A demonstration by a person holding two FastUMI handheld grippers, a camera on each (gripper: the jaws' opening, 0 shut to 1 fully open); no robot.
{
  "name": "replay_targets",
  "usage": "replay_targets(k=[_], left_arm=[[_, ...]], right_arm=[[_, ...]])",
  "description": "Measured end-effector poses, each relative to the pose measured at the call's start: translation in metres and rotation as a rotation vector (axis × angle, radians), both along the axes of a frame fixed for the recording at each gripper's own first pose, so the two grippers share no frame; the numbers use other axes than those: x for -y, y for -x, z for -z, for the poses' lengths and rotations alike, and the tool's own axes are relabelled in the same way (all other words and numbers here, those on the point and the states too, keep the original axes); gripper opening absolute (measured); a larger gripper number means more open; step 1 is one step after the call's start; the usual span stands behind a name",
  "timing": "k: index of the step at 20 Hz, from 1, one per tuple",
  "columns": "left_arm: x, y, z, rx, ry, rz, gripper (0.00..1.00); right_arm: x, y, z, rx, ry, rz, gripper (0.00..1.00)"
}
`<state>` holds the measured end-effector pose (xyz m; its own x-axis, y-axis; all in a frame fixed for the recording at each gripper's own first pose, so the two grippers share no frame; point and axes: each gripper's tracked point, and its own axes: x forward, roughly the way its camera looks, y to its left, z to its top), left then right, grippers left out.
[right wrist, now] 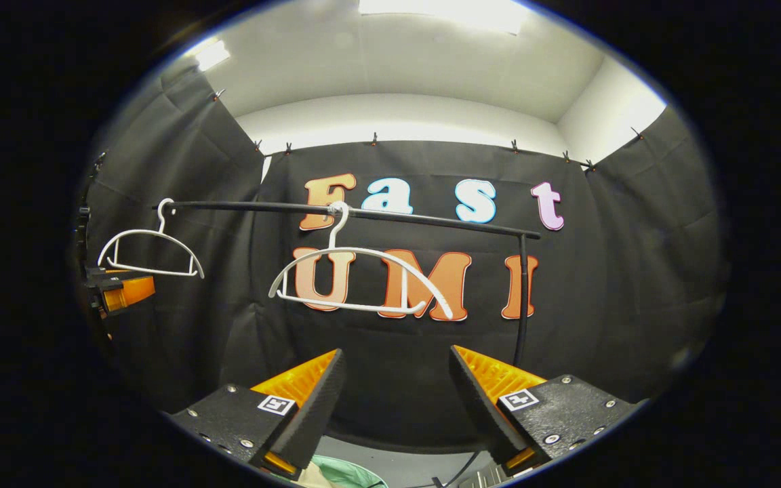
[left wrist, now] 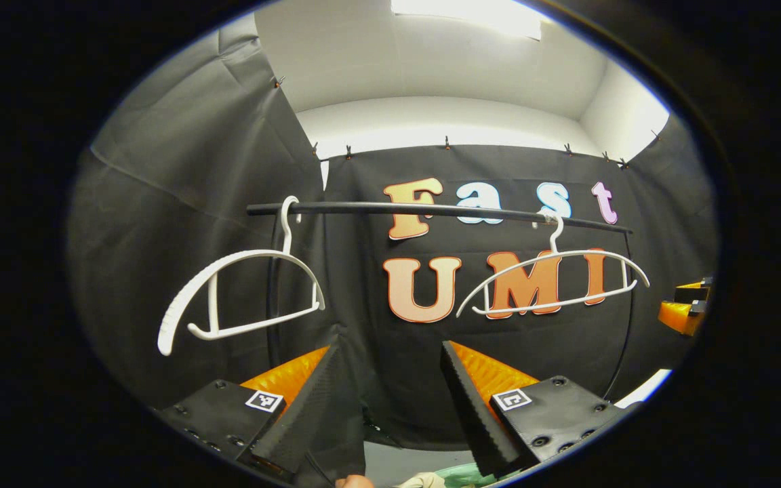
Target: Grasp the clothes on the hanger with both hands and then place them into the laundry hamper below.
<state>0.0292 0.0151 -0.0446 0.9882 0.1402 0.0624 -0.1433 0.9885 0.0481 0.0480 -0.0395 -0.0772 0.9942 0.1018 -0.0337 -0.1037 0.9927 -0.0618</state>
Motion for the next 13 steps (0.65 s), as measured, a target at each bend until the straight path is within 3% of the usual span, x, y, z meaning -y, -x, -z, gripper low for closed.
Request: replay_targets(k=[3,5,6,13], left_arm=[[0.006,-0.002,-0.005,0.013,-0.002,0.011,0.96],[0.01,0.0,-0.007,0.016,-0.005,0.015,0.93],[0.013,0.001,-0.007,0.015,-0.004,0.017,0.93],[0.015,0.002,-0.013,0.035,-0.012,-0.009,0.96]], right_arm=[[0.001,-0.002,0.003,-0.007,-0.002,0.0,1.0],[0.005,0.001,0.005,-0.012,-0.013,-0.001,1.0],[0.007,0.002,0.006,-0.012,-0.019,-0.001,0.94],[0.01,-0.003,0.01,-0.012,-0.035,-0.004,0.94]])
